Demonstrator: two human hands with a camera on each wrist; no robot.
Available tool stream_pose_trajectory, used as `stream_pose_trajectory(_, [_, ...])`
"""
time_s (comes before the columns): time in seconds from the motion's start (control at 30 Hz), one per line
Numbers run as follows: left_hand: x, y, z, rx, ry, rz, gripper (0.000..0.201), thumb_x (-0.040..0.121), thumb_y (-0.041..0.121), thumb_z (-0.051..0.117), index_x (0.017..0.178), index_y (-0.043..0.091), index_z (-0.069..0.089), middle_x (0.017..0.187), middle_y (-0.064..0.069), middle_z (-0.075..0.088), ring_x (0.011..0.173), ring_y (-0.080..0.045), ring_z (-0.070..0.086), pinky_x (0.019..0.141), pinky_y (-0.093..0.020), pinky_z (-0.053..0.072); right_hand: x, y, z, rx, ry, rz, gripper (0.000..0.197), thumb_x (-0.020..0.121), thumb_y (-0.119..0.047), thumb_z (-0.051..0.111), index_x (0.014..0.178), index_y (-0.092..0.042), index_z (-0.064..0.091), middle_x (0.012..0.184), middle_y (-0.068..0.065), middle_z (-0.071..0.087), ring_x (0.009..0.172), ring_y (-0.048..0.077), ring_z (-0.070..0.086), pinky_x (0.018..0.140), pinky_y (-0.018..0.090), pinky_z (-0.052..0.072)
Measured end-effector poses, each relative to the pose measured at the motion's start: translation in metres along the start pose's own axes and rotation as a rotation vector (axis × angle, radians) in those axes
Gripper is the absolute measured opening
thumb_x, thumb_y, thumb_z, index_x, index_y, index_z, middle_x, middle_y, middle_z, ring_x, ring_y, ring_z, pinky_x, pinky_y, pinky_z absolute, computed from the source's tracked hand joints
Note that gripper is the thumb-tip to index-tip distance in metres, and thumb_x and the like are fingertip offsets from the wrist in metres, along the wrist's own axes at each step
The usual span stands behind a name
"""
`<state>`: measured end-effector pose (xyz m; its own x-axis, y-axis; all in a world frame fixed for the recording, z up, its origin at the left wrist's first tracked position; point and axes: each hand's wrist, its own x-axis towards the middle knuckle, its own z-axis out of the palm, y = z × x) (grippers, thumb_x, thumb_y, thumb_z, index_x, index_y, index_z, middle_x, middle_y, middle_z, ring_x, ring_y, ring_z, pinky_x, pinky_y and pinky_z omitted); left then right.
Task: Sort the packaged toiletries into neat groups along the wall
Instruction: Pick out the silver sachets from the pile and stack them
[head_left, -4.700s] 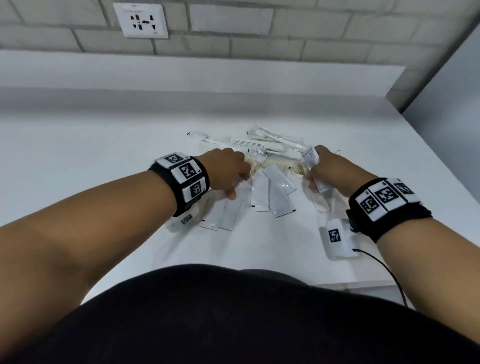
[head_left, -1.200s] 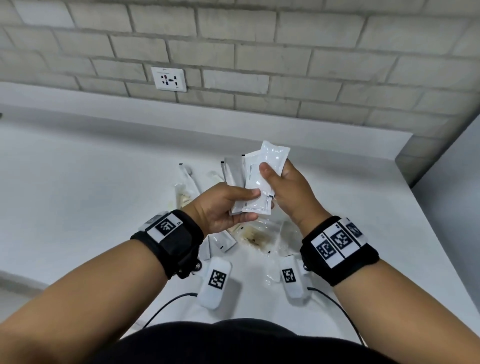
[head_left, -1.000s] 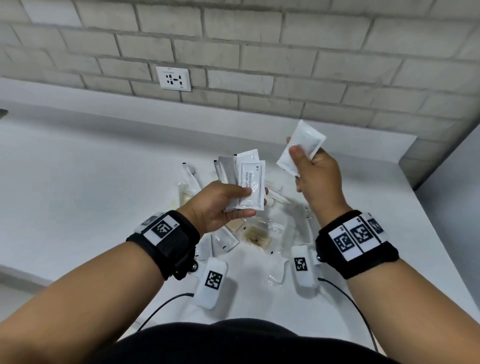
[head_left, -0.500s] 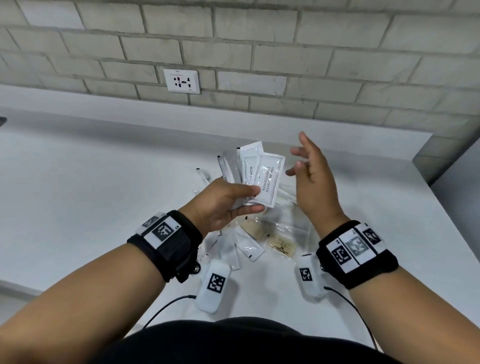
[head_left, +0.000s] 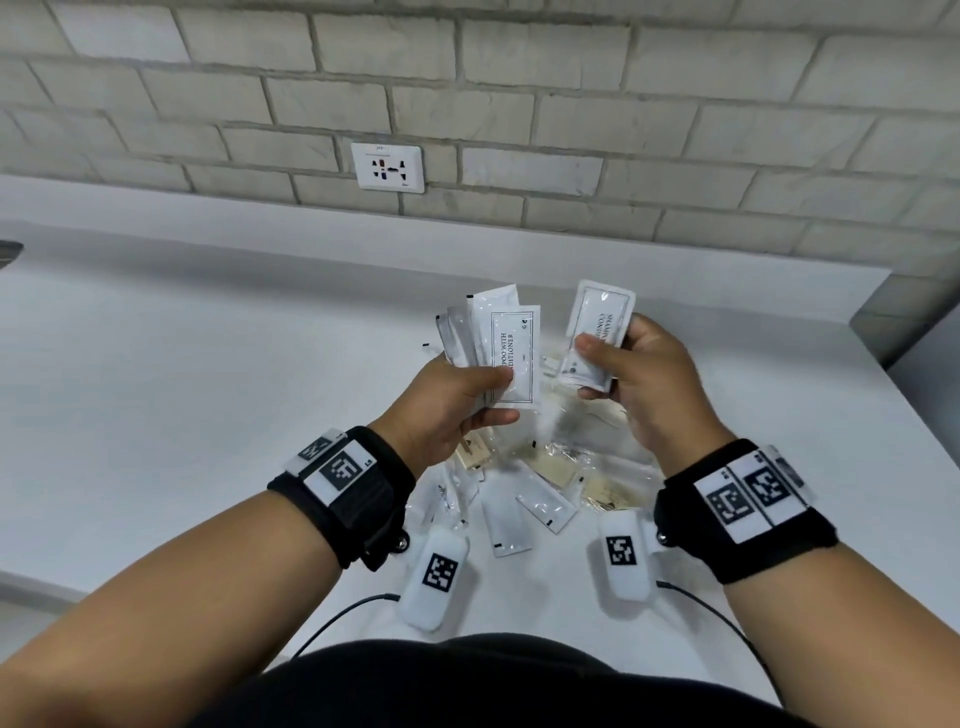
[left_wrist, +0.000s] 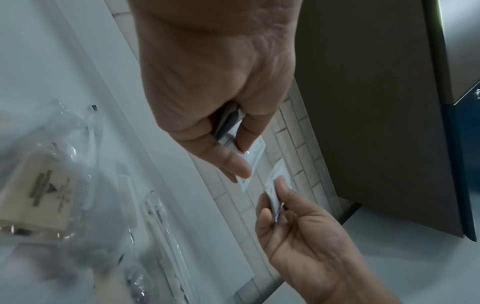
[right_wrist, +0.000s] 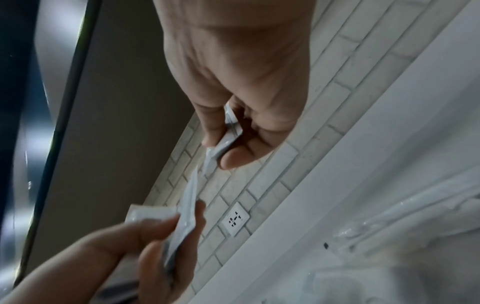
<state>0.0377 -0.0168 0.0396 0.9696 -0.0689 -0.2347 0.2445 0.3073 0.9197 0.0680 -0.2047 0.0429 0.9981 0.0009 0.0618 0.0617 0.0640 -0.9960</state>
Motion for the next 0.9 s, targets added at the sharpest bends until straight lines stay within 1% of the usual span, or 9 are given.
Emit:
stream_pose_trajectory(0.13, [0.003, -0.001, -0.009, 0.047, 0.028, 0.030, 0.030, 0.086, 0.000, 0.065, 0.115, -0.007, 0.058, 0.081, -0.007, 0.060, 0.059, -0.010, 0.063, 0.062, -0.026, 0.060, -0.003, -0.007, 0.005, 0.061, -0.101, 0.067, 0.016, 0.083, -0.003, 0.068, 0.095, -0.013, 0.069, 0.077, 0.000, 0.074, 0.064, 0.018, 0.069, 0.049, 0.026, 0.053])
stream_pose_trajectory(0.23, [0.003, 0.000, -0.008, 0.214, -0.036, 0.045, 0.032, 0.083, 0.003, 0.069, 0.114, 0.002, 0.061, 0.086, -0.006, 0.068, 0.066, -0.011, 0.066, 0.058, -0.024, 0.057, -0.009, -0.003, 0.022, -0.034, -0.177, 0.123, 0.015, 0.081, -0.004, 0.071, 0.094, -0.013, 0.069, 0.082, 0.005, 0.075, 0.068, 0.021, 0.072, 0.054, 0.028, 0.055])
stream_pose_trajectory(0.3, [0.003, 0.002, -0.009, 0.280, -0.067, 0.076, 0.034, 0.082, 0.002, 0.070, 0.114, 0.007, 0.061, 0.088, -0.004, 0.071, 0.068, -0.012, 0.068, 0.057, -0.024, 0.056, -0.014, 0.004, 0.028, -0.077, -0.149, 0.152, 0.009, 0.081, -0.005, 0.072, 0.087, -0.011, 0.068, 0.081, 0.007, 0.074, 0.069, 0.023, 0.071, 0.056, 0.031, 0.056])
stream_pose_trajectory(0.43, [0.005, 0.012, -0.021, 0.296, 0.001, 0.099, 0.033, 0.079, -0.001, 0.071, 0.108, 0.007, 0.057, 0.084, -0.007, 0.065, 0.065, -0.014, 0.065, 0.054, -0.023, 0.054, -0.020, 0.007, 0.022, -0.168, -0.180, 0.243, 0.017, 0.081, -0.007, 0.073, 0.095, -0.010, 0.064, 0.088, 0.007, 0.073, 0.072, 0.024, 0.071, 0.056, 0.031, 0.054])
stream_pose_trajectory(0.53, [0.007, 0.027, -0.033, 0.700, 0.015, 0.143, 0.038, 0.077, 0.009, 0.076, 0.109, 0.015, 0.057, 0.089, -0.008, 0.062, 0.067, -0.017, 0.061, 0.051, -0.022, 0.050, -0.020, -0.015, 0.007, -0.712, -0.202, 0.036, 0.014, 0.085, -0.013, 0.069, 0.080, -0.020, 0.059, 0.074, -0.005, 0.063, 0.062, 0.013, 0.058, 0.052, 0.023, 0.041])
stream_pose_trajectory(0.63, [0.008, 0.037, -0.032, 0.993, -0.078, 0.150, 0.039, 0.077, 0.012, 0.076, 0.110, 0.020, 0.057, 0.085, -0.002, 0.061, 0.058, -0.014, 0.055, 0.046, -0.018, 0.047, -0.011, -0.045, 0.001, -0.924, -0.279, -0.148, 0.019, 0.086, -0.019, 0.069, 0.072, -0.018, 0.055, 0.079, -0.003, 0.051, 0.070, 0.016, 0.049, 0.063, 0.028, 0.038])
stream_pose_trajectory(0.73, [0.009, 0.036, -0.020, 0.879, -0.148, 0.156, 0.033, 0.076, 0.006, 0.075, 0.103, 0.018, 0.059, 0.079, 0.001, 0.061, 0.061, -0.014, 0.057, 0.052, -0.025, 0.051, -0.007, -0.045, 0.011, -1.052, -0.492, -0.150, 0.014, 0.084, -0.020, 0.071, 0.091, -0.010, 0.064, 0.103, 0.005, 0.057, 0.097, 0.025, 0.057, 0.087, 0.035, 0.046])
stream_pose_trajectory(0.83, [0.010, 0.030, -0.013, 0.646, -0.172, 0.157, 0.023, 0.077, -0.001, 0.068, 0.084, 0.018, 0.057, 0.068, 0.000, 0.058, 0.060, -0.017, 0.054, 0.055, -0.028, 0.046, -0.015, -0.020, 0.025, -0.876, -0.447, -0.029, 0.025, 0.082, -0.013, 0.071, 0.088, -0.027, 0.051, 0.096, 0.005, 0.060, 0.085, 0.028, 0.064, 0.077, 0.047, 0.056])
stream_pose_trajectory(0.9, [0.013, 0.026, -0.016, 0.591, -0.161, 0.129, 0.020, 0.080, 0.007, 0.069, 0.086, 0.020, 0.056, 0.067, 0.001, 0.056, 0.059, -0.015, 0.051, 0.054, -0.026, 0.042, -0.018, -0.005, 0.026, -0.748, -0.401, 0.048, 0.039, 0.084, -0.011, 0.070, 0.105, -0.035, 0.048, 0.097, -0.003, 0.055, 0.080, 0.019, 0.062, 0.071, 0.043, 0.058])
